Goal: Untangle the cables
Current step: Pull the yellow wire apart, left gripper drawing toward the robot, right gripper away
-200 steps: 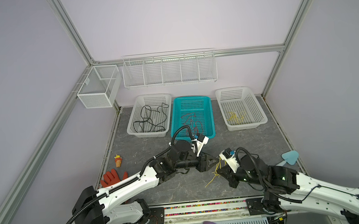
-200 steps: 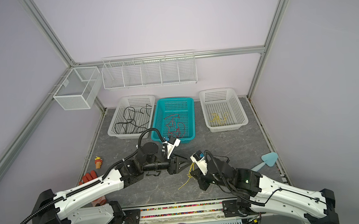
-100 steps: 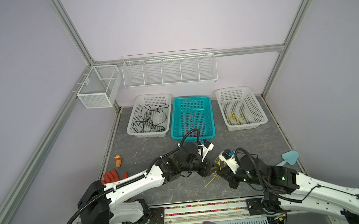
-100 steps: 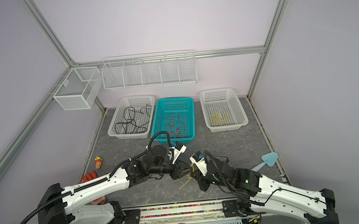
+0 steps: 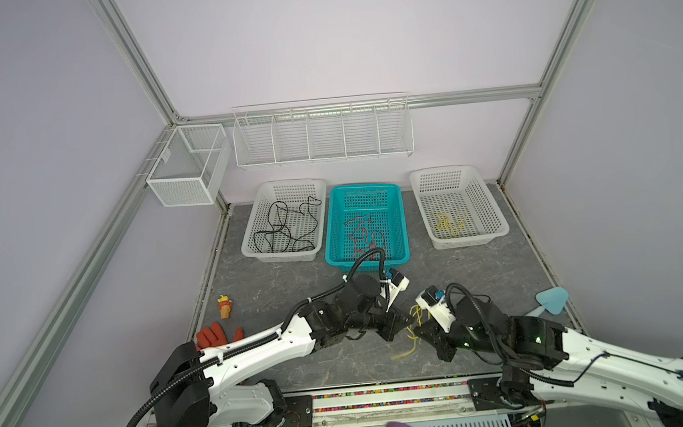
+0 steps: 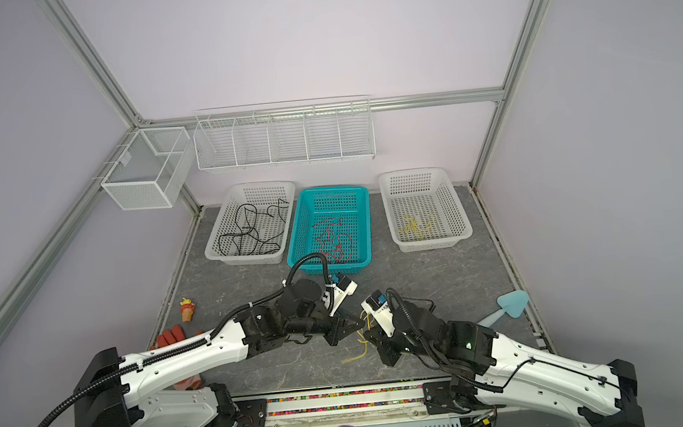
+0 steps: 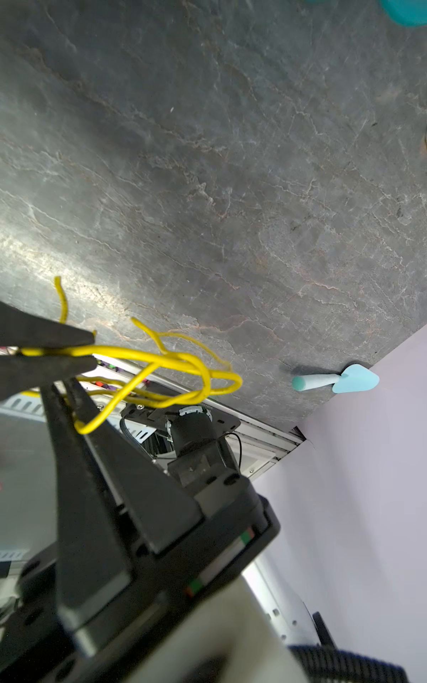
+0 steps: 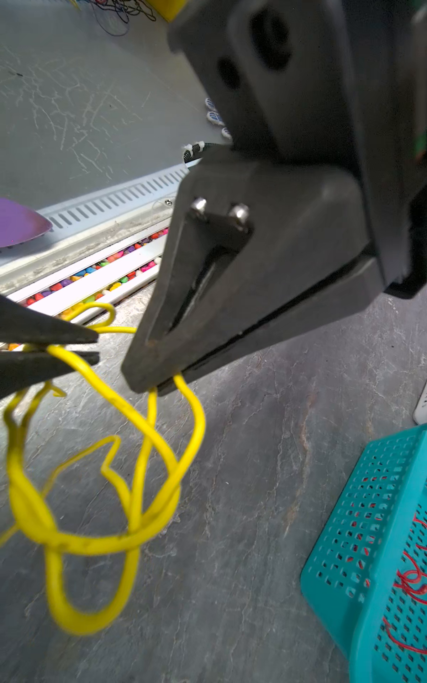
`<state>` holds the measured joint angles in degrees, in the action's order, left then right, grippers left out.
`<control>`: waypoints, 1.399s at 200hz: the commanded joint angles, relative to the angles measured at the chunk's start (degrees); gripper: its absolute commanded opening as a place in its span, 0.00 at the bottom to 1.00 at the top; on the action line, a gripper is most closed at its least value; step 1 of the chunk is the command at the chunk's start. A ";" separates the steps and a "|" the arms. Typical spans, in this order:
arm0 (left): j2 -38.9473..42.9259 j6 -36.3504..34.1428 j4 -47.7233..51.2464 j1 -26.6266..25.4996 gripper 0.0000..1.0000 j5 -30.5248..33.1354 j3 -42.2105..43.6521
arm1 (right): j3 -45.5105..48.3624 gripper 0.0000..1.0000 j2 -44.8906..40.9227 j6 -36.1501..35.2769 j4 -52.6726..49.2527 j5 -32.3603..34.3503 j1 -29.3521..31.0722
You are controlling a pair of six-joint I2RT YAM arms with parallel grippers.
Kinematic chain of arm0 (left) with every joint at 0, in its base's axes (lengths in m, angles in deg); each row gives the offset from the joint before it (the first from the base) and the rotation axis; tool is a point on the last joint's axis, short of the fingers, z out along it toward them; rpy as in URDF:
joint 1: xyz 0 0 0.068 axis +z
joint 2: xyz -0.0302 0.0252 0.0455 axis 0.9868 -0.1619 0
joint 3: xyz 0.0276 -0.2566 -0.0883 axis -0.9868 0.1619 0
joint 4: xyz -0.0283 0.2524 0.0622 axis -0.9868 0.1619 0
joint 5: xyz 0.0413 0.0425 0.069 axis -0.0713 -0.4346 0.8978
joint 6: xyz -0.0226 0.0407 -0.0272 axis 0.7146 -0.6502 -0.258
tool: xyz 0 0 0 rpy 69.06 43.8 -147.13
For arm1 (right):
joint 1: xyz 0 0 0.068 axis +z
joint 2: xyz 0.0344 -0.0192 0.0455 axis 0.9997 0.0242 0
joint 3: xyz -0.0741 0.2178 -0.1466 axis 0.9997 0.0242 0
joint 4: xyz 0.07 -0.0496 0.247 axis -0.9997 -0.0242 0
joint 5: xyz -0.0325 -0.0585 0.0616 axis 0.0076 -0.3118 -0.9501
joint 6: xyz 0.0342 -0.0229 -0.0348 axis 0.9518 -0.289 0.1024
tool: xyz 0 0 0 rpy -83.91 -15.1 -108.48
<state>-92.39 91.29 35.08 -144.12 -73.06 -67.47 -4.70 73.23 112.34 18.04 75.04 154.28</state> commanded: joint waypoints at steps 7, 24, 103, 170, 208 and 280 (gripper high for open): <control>2.34 -1.79 6.11 0.40 0.00 8.10 -1.57 | -1.35 0.07 -2.57 -0.65 -1.40 -1.37 0.16; 3.89 -1.36 9.48 1.07 0.00 13.52 -1.79 | -1.29 0.07 -5.03 -0.56 -3.88 -0.55 0.32; 12.21 -0.14 21.07 6.65 0.00 22.78 -0.89 | -3.95 0.06 -18.11 7.55 -16.00 17.70 0.11; 14.95 1.19 27.05 7.31 0.00 28.16 -0.13 | -9.01 0.06 -21.63 12.84 -24.04 29.06 0.07; 19.79 4.64 32.44 16.06 0.00 31.14 -1.08 | -10.33 0.06 -22.85 14.75 -29.32 32.08 0.01; 31.06 0.99 36.05 18.81 0.00 34.63 -5.33 | -9.42 0.06 -20.02 17.85 -30.67 33.19 -0.01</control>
<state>-65.72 93.43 64.58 -126.81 -48.43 -69.74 -14.20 51.70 127.26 -8.34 103.06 154.65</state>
